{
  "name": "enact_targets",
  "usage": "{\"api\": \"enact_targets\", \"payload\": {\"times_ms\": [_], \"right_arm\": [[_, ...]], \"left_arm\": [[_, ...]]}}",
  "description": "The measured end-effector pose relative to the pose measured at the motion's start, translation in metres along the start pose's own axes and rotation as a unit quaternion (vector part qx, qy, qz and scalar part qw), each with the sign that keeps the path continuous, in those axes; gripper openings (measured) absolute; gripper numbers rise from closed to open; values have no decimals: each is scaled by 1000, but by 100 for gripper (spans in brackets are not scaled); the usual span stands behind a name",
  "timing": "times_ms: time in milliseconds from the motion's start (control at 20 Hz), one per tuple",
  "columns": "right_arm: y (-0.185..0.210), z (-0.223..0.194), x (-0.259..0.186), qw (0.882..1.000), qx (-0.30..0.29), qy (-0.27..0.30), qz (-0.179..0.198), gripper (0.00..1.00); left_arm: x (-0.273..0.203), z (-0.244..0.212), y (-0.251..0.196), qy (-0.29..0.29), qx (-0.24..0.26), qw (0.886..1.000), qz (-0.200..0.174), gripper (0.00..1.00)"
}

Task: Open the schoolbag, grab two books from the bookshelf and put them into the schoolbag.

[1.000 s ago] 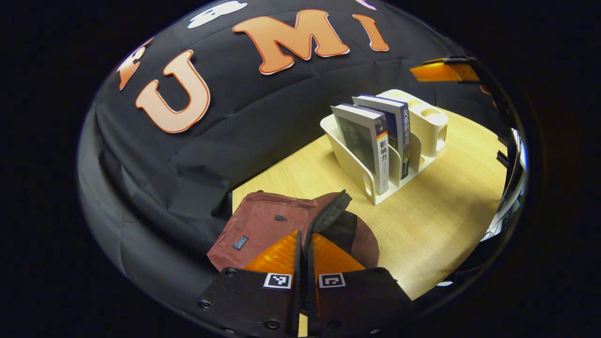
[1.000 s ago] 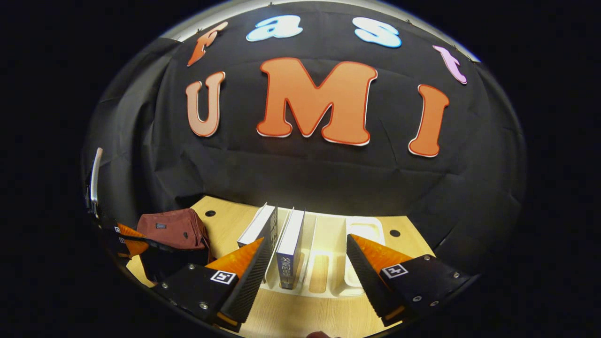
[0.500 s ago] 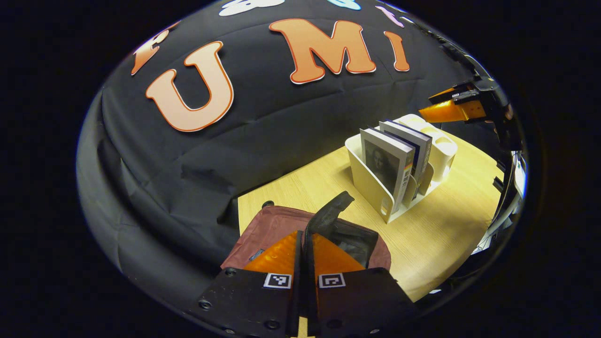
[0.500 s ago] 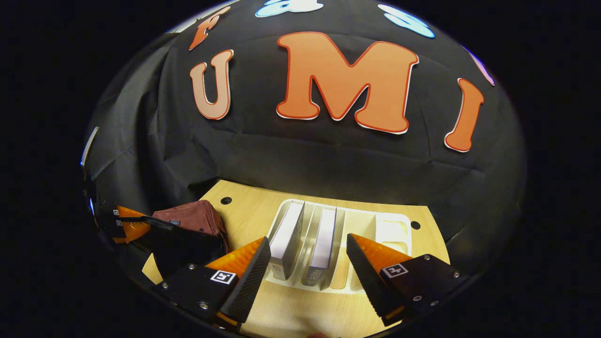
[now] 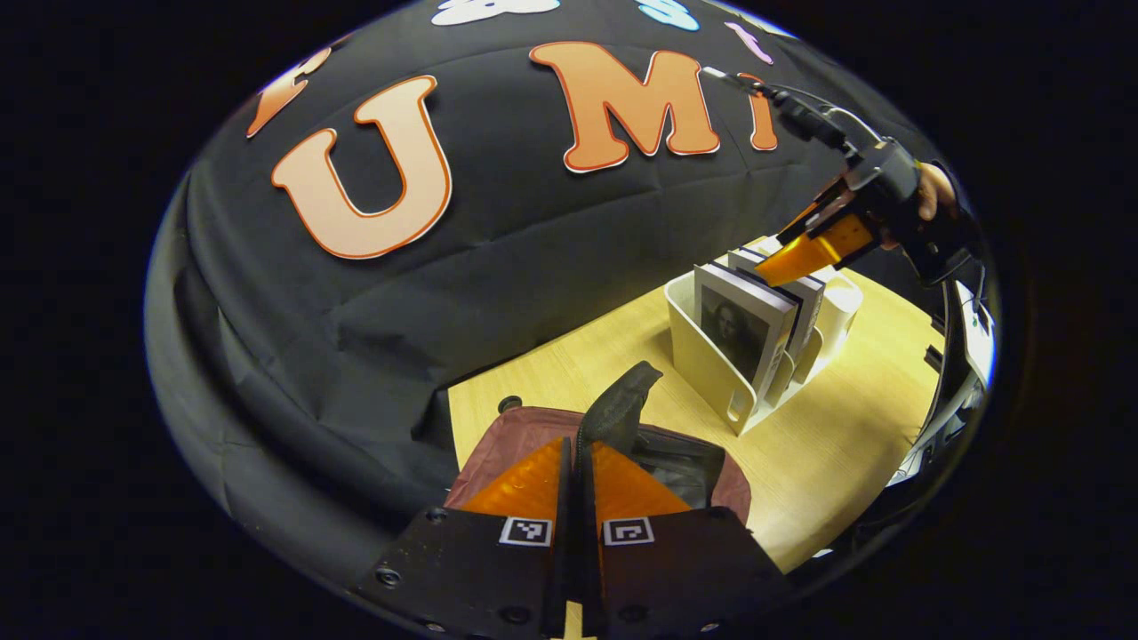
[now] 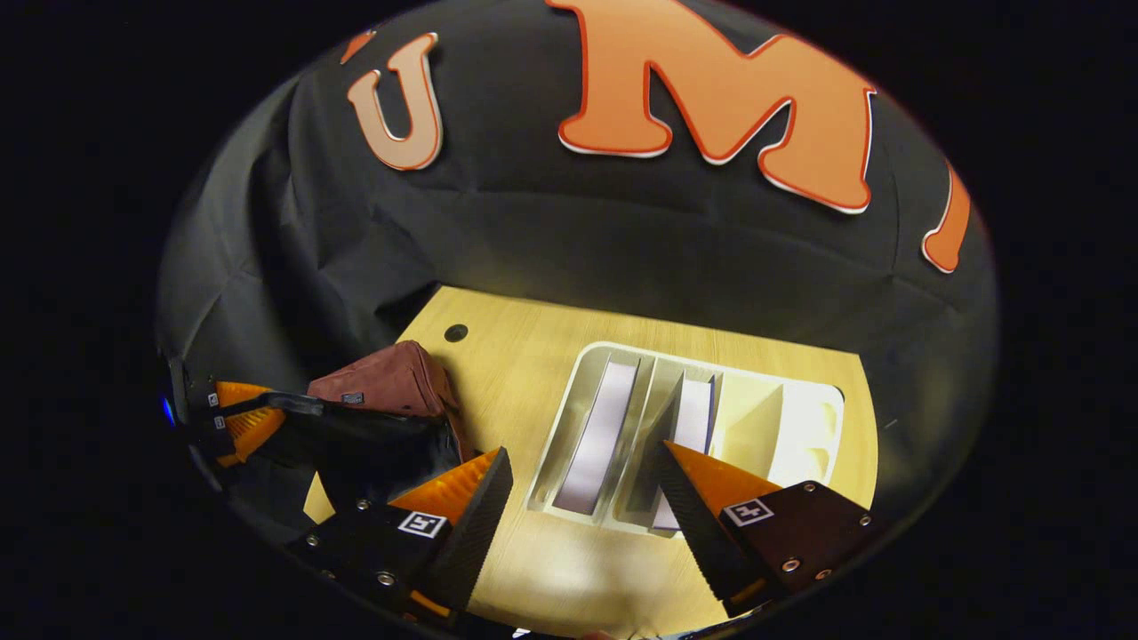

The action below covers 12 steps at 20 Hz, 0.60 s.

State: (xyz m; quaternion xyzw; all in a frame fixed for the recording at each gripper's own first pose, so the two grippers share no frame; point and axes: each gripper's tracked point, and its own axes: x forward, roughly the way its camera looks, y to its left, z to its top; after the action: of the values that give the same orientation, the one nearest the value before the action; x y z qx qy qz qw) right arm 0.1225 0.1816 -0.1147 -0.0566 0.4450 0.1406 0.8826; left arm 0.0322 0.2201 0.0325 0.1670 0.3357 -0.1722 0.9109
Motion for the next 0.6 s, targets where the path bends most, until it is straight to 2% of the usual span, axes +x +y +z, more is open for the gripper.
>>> {"api": "enact_targets", "payload": {"times_ms": [350, 600], "right_arm": [[-7, 0, 38, 996, 22, 83, -15, 97], [-7, -14, 57, 987, 52, 151, -13, 97]], "left_arm": [[-1, -2, 3, -14, -11, 1000, -10, 7], [-1, -6, 2, -19, -18, 1000, -15, 7]]}}
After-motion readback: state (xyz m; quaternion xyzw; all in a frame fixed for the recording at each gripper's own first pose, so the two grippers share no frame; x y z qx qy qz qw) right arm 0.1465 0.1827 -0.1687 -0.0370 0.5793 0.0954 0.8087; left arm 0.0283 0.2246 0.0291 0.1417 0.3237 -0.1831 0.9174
